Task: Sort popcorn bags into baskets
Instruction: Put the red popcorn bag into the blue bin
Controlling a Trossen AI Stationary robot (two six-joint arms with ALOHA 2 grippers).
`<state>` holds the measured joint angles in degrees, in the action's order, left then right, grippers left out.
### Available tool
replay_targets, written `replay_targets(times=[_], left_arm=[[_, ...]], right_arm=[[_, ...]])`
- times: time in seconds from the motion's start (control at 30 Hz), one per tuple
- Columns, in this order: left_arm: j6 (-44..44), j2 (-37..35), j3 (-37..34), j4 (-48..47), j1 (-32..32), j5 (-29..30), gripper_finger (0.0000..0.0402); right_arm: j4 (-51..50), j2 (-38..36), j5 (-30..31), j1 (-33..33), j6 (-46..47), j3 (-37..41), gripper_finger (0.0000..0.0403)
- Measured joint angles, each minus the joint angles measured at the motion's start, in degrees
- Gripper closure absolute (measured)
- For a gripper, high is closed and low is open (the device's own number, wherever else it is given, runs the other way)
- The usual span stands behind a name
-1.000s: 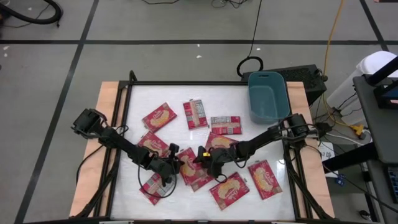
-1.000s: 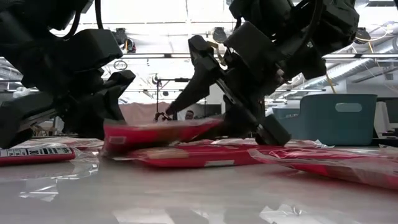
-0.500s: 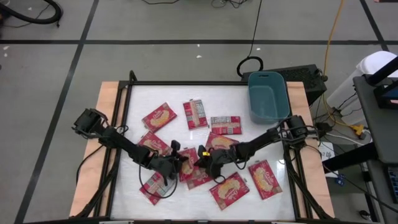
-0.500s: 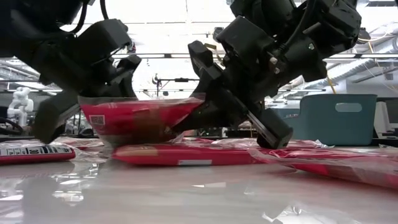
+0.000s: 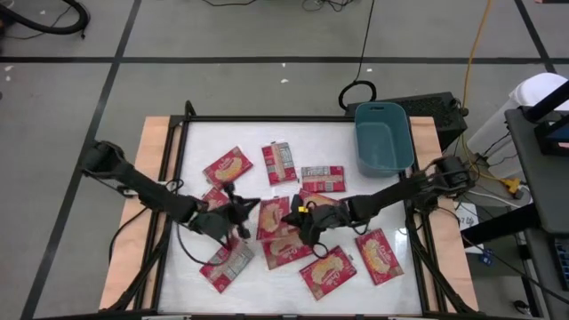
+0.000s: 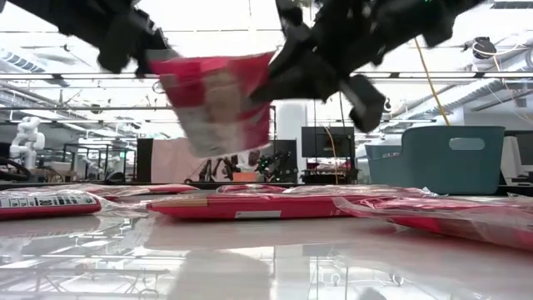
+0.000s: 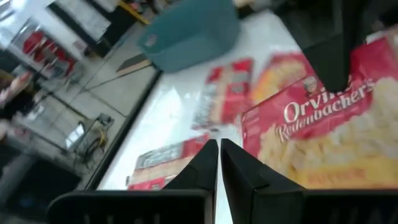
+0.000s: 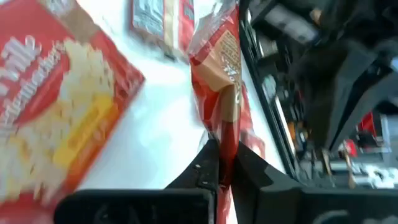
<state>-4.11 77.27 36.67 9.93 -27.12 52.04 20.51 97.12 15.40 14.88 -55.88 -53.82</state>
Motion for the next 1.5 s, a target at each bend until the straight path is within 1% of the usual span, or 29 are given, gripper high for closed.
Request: replay_targets(times=[0.1,0.2,0.3,0.4,0.47,0.53,0.57,0.67,0.77,0.87,0.93,1.0,1.13,1.23,1.3,1.37,1.43,1.5], left_arm=[[3.35,-4.37,0.02,-2.76,-0.01,0.33,0.0388],[6.37,-7.02,0.02,-5.62,-0.01,-0.36,0.0397],[9.8,-7.27,0.02,-8.24,-0.09,-1.12,0.0394],[13.55,-6.82,0.0,-7.17,-0.23,-4.97,0.0382],[14.89,-5.27,0.02,-4.55,-0.51,-8.05,0.0378],[14.28,-3.81,-0.02,-1.76,-1.38,-9.54,0.0377],[13.22,-2.93,-0.02,1.23,-1.8,-10.02,0.0376],[8.35,0.07,0.07,10.21,-2.48,-11.47,0.0376],[-0.19,3.35,0.07,21.86,-2.35,-16.86,0.0368],[-8.33,6.66,0.07,34.84,-1.43,-22.79,0.0333],[-12.67,8.81,0.07,42.01,-0.34,-25.52,0.0294],[-14.89,10.75,0.08,46.99,0.96,-26.55,0.0248],[-19.21,15.09,2.09,49.74,3.98,-28.12,0.0156],[-21.31,19.23,5.45,50.29,6.24,-28.94,0.0108],[-21.51,21.73,7.62,50.21,7.59,-29.14,0.0091],[-21.82,24.03,9.58,50.18,8.83,-29.41,0.0087],[-21.87,25.79,10.96,49.85,9.84,-29.39,0.0096],[-21.9,27.03,11.74,49.95,10.68,-29.84,0.0119]], right_arm=[[-6.88,-4.64,4.8,1.08,2.04,0.0,0.0397],[-12.68,-9.41,8.84,2.87,4.24,0.0,0.0398],[-17.98,-13.97,12.19,5.3,4.62,-0.02,0.0399],[-22.04,-18.28,13.37,8.03,4.62,-0.02,0.04],[-24.94,-21.32,14.26,10.0,4.03,-0.02,0.04],[-27.31,-24.31,16.17,11.91,3.97,-0.02,0.04],[-28.22,-25.75,16.55,12.67,4.22,-0.02,0.04],[-30.27,-29.74,17.76,14.61,6.7,-0.02,0.0401],[-31.1,-32.5,17.75,16.19,9.31,-0.02,0.0401],[-31.89,-34.23,17.51,16.83,13.57,-0.02,0.04],[-32.05,-34.99,17.55,16.82,16.8,-0.02,0.0397],[-32.04,-35.4,17.55,16.78,18.82,-0.02,0.0396],[-31.49,-35.43,16.25,16.84,21.15,1.18,0.0397],[-28.25,-35.38,15.75,16.84,23.05,3.9,0.0397],[-23.3,-35.38,15.71,16.9,23.65,6.6,0.0397],[-18.02,-35.38,15.69,17.31,22.94,9.3,0.0397],[-13.15,-35.38,15.7,17.77,21.83,11.64,0.0397],[-9.6,-35.38,15.75,18.07,21.84,13.29,0.0397]])
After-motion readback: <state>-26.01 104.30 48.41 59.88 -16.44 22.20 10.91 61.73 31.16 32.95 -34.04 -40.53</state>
